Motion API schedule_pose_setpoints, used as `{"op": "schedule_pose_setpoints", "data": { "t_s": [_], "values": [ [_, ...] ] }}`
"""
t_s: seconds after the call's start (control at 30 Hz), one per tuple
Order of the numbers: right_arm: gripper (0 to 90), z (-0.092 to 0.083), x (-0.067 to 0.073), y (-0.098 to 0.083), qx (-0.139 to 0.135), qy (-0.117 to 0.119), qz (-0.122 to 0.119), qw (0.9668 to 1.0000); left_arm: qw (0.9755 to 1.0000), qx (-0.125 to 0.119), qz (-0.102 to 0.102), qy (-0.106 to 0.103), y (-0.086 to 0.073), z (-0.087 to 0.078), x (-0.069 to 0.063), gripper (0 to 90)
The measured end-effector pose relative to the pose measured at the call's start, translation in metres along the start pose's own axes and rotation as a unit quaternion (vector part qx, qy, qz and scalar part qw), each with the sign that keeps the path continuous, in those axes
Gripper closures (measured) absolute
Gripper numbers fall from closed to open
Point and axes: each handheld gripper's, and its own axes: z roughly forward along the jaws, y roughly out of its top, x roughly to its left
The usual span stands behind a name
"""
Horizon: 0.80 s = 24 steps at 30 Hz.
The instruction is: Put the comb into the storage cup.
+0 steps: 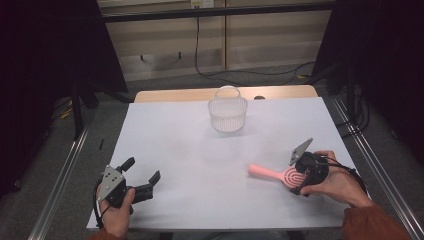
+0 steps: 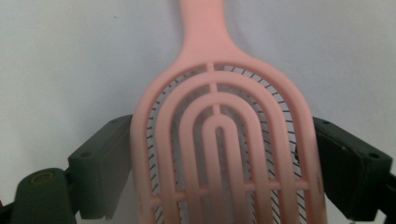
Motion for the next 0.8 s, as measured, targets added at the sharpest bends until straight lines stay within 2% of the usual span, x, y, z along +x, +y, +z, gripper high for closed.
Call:
{"op": "schedule_pose_setpoints", "data": {
  "t_s": [0.3, 0.63, 0.8],
  "values": [
    [16.3, 0.0015, -0.0011, -0.0012, 0.007, -0.003, -0.004, 1.0, 1.0, 0.0, 0.0, -0.001, -0.0001, 0.0002, 0.0001, 2.2],
    [17.8, 0.0016, 0.0021, 0.0001, 0.011, -0.019, -0.011, 0.9997, 1.0, 0.0, -0.002, -0.002, 0.0001, 0.0, 0.0, 2.2],
    [18.3, 0.0002, 0.0021, -0.0013, 0.005, -0.012, 0.0, 0.9999, 1.0, 0.0, -0.002, -0.002, 0.0, 0.0002, 0.0002, 2.2]
  ]
}}
